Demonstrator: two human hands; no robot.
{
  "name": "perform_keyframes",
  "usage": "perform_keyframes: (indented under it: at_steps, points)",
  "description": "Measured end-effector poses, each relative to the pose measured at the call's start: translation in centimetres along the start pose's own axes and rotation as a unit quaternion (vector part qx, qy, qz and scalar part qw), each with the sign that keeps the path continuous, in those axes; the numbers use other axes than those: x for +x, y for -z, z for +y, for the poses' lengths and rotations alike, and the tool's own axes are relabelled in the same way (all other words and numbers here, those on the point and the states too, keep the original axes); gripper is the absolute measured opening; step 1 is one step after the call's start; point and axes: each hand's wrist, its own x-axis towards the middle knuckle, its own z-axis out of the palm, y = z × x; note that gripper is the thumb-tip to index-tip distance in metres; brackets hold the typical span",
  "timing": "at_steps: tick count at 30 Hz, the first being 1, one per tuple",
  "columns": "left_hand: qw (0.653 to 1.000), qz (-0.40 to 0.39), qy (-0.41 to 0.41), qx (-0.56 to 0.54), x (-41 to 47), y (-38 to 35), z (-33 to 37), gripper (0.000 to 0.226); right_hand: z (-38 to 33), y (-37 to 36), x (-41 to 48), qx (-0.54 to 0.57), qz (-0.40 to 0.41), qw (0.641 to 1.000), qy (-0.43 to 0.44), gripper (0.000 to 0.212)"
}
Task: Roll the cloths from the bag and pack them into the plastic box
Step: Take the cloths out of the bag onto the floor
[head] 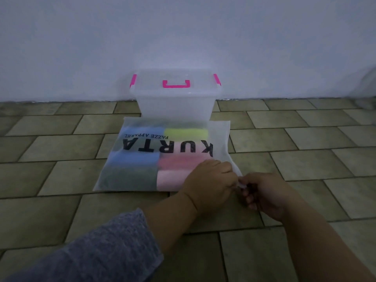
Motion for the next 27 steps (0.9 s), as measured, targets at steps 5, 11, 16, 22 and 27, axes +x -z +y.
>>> perform_keyframes:
  at_steps: [5, 11, 16, 22, 27]
  points:
    - [0.996, -0.004, 0.048, -0.072, -0.3, 0.0, -0.4, 0.024, -2.0, 0.0, 2.9, -0.023, 0.004, 1.000, -0.003, 0.016]
    - [0.984, -0.024, 0.085, -0.157, -0.3, 1.1, -1.0, 0.016, -8.6, 0.6, 10.3, -0.064, 0.084, 0.994, 0.026, 0.010]
    - [0.956, -0.044, 0.122, -0.265, -0.5, 2.3, -1.5, 0.009, -13.1, -0.5, 15.6, -0.016, 0.125, 0.990, 0.061, 0.009]
    - [0.920, -0.154, 0.194, -0.304, 0.5, 3.6, -2.2, 0.021, -11.9, -2.8, 15.4, 0.118, 0.080, 0.986, 0.082, 0.024]
    - [0.819, -0.096, 0.338, -0.453, 2.2, 5.3, -3.3, 0.009, -7.4, -1.4, 9.2, 0.107, 0.032, 0.992, 0.064, 0.029]
